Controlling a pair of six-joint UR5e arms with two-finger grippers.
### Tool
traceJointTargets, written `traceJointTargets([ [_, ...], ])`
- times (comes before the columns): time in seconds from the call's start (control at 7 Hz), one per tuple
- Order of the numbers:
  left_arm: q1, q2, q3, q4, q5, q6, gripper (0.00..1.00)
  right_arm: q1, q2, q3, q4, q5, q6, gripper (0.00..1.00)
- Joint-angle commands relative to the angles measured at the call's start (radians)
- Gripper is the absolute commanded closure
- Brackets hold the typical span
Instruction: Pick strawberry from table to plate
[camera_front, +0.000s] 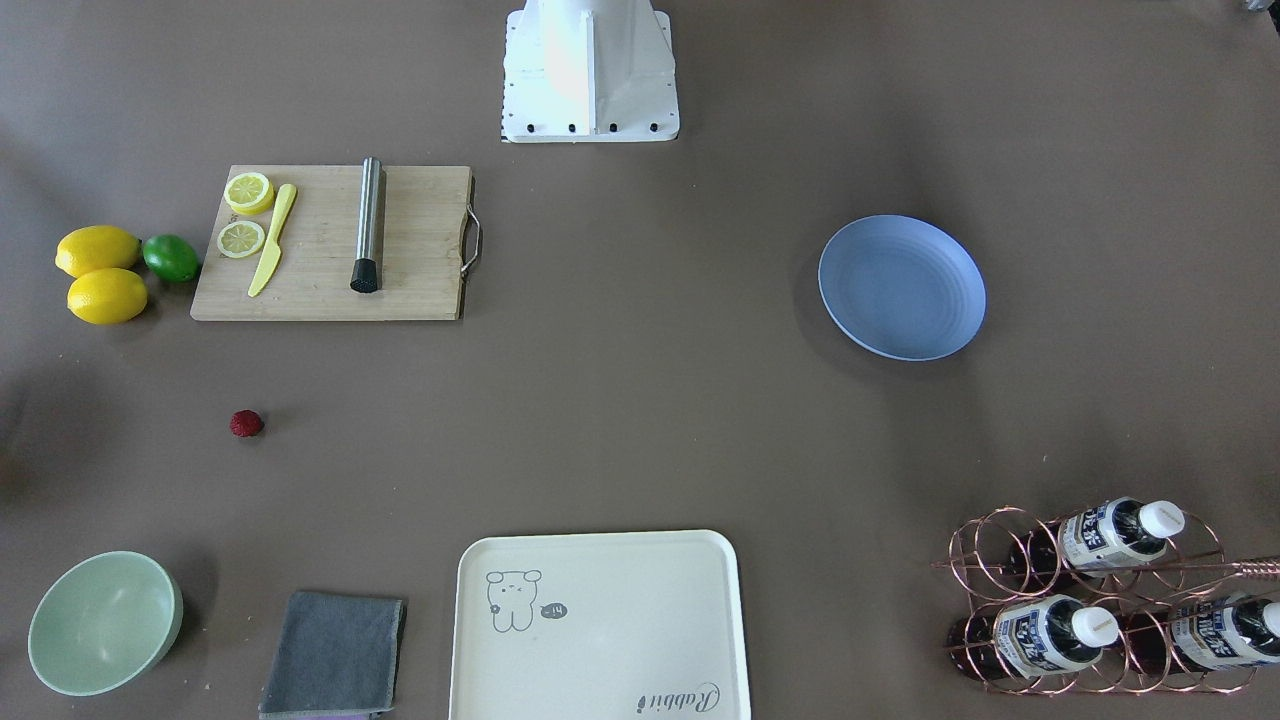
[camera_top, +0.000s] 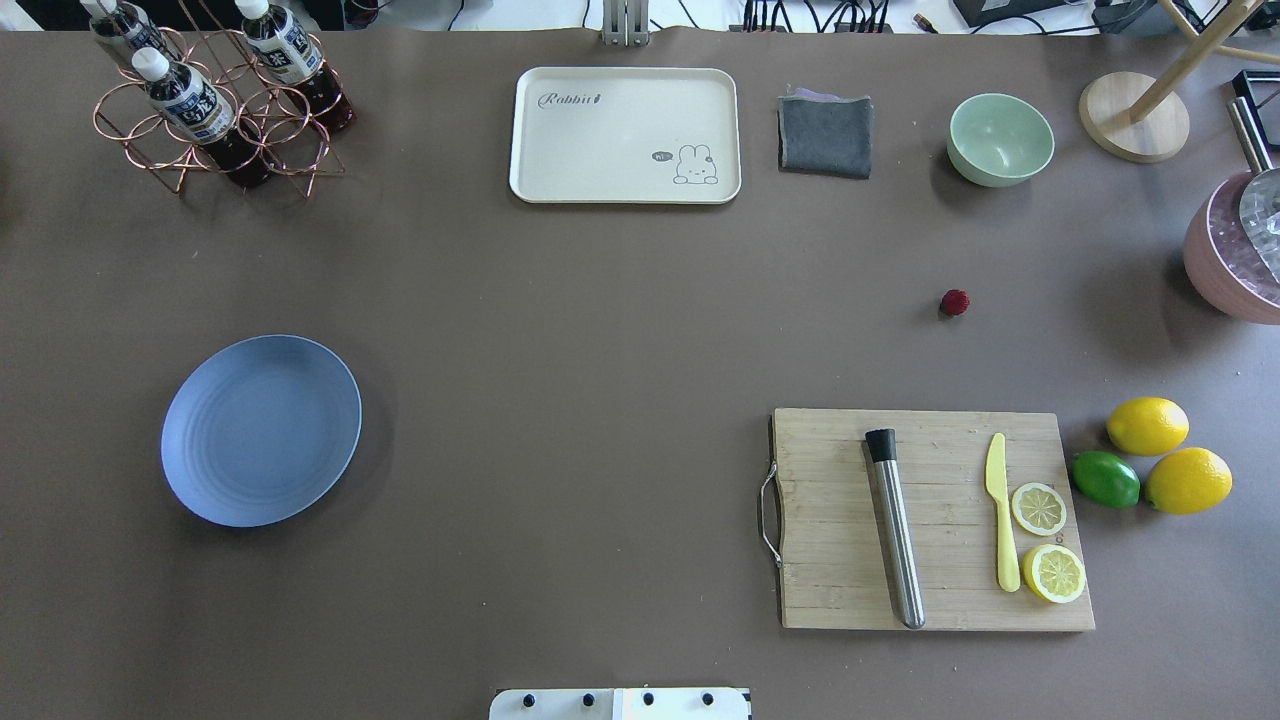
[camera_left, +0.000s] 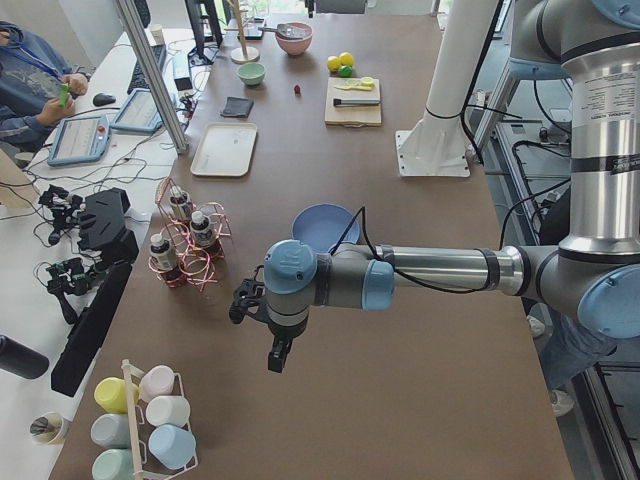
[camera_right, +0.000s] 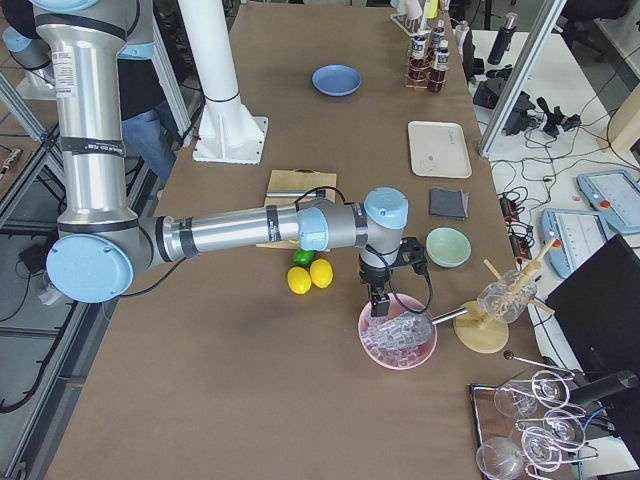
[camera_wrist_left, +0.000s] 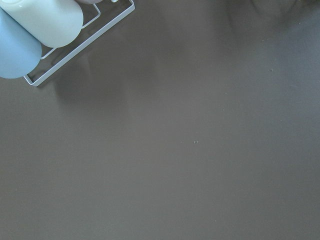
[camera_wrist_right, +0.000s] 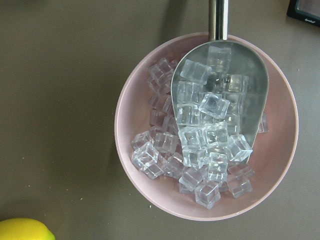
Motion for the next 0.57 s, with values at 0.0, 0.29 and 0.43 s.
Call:
traceJointTargets([
  [0.0,0.001,0.0,0.001,0.001,-0.002,0.0,0.02,0.0,0.0,0.0,0.0,0.001,0.0,0.0],
  [0.29,0.003,0.002,-0.005,0.001,-0.054,0.0,0.02,0.0,0.0,-0.002,0.0,-0.001,0.0,0.0],
  [0.43,0.02,-0.006,0.001,0.001,-0.055,-0.002,0.02,0.0,0.0,-0.002,0.0,-0.002,0.0,0.0],
])
